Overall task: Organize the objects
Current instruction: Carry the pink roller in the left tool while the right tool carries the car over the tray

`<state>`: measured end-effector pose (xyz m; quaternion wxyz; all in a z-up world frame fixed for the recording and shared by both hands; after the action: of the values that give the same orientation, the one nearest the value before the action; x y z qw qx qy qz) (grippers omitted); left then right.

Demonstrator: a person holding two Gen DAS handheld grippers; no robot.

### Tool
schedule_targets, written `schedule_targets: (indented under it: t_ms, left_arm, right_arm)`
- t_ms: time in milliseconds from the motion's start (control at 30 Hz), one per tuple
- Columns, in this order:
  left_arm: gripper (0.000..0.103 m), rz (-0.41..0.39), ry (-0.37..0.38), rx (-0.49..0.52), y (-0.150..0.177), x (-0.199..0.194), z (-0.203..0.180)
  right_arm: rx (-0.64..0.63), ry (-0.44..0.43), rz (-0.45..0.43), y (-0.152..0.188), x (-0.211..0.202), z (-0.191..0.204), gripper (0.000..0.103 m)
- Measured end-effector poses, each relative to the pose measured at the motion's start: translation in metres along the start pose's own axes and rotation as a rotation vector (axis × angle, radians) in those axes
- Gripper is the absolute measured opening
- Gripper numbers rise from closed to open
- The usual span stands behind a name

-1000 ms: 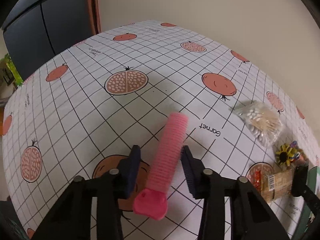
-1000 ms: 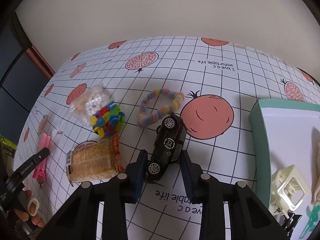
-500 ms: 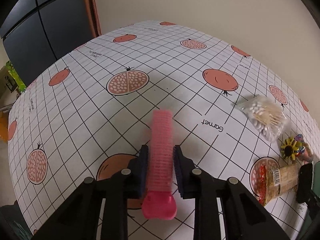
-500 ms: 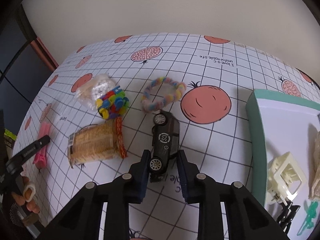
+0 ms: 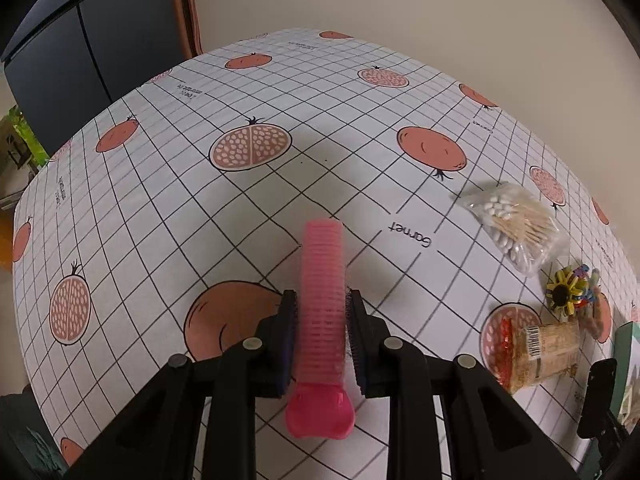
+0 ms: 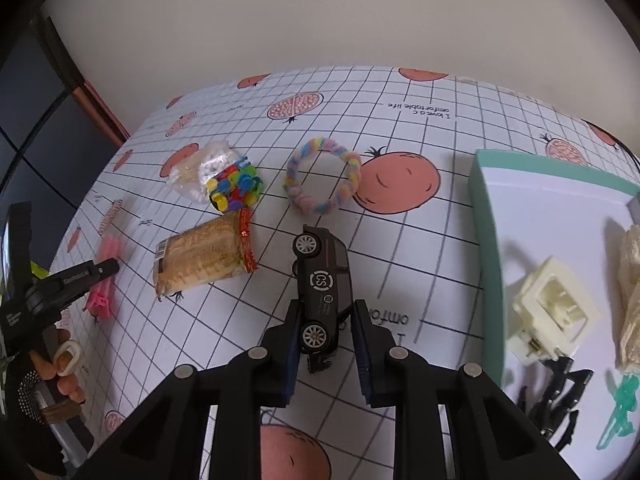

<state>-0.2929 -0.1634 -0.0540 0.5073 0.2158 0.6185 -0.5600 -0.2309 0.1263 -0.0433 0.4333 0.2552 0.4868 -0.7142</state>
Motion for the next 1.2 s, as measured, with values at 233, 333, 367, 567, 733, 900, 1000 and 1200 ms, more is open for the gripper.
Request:
schedule_targets:
  t_ms: [233,333,367,567,733,900,1000,1200]
  left_arm:
    - [0.025,0.001,0.061,-0.020,-0.005,-0.021,-0.011]
    - [0.025,-0.008,0.090,-0.018,-0.007,-0.034,-0.020]
    - [0.025,-0.015,0.097,-0.014,-0.009,-0.040,-0.024]
    - [0.025,-0.036,0.180,-0.010,-0.013,-0.075,-0.042]
    - [0.025,-0.047,0.264,0.000,-0.012,-0.105,-0.059]
    - [0.025,-0.054,0.312,0.019,-0.004,-0.130,-0.079]
    - [0.025,-0.061,0.329,0.046,0.003,-0.143,-0.096]
    - [0.025,-0.076,0.375,0.108,0.021,-0.172,-0.137]
  right_arm:
    - [0.027,-0.027,-0.018,0.001,-0.015,-0.009,0.025]
    - [0.027,-0.036,-0.030,-0.001,-0.024,-0.012,0.025]
    - [0.026,-0.039,-0.035,-0.003,-0.027,-0.012,0.025]
    - [0.014,-0.053,-0.069,-0.010,-0.048,-0.012,0.025]
    - [0.016,-0.054,-0.097,-0.016,-0.069,-0.020,0.025]
    - [0.036,-0.053,-0.132,-0.022,-0.093,-0.035,0.025]
    - [0.052,-0.053,-0.146,-0.023,-0.106,-0.046,0.025]
    - [0.106,-0.015,-0.164,-0.023,-0.128,-0.083,0.025]
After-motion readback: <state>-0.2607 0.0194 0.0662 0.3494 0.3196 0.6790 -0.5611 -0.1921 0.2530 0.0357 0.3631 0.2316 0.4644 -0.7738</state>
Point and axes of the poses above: each gripper's, at about its wrist camera, not at the fingertips, and x roughly the way its jaws point, z to its left, y to its underside, the point moved 9 cm from there along x, roughly the way its jaws point, and after that the axes turned 12 degrees about -y, right-handed, at the moved point
